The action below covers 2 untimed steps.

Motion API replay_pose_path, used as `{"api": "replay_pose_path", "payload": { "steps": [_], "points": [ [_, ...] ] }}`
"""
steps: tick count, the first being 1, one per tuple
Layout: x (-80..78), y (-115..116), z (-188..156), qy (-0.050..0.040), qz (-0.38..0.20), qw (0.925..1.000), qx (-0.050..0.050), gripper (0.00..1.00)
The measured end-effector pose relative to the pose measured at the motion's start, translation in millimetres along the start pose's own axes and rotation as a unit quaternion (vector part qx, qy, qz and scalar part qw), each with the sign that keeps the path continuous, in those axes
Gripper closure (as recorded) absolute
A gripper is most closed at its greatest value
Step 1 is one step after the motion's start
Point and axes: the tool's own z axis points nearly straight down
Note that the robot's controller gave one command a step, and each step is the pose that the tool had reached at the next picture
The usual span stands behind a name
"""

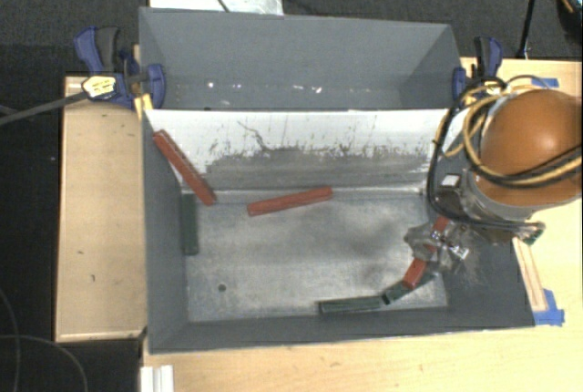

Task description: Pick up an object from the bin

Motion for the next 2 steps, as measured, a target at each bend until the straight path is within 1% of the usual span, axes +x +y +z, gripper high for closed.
{"api": "replay_pose_path", "payload": {
  "steps": [1, 2],
  "points": [
    [0.0, 0, 0, 0.0000, 0.000, 1.0000, 0.000, 1.00],
    [-8.8, 1, -72, -0.0029, -0.020, 0.9998, 0.005, 1.00]
  ]
}}
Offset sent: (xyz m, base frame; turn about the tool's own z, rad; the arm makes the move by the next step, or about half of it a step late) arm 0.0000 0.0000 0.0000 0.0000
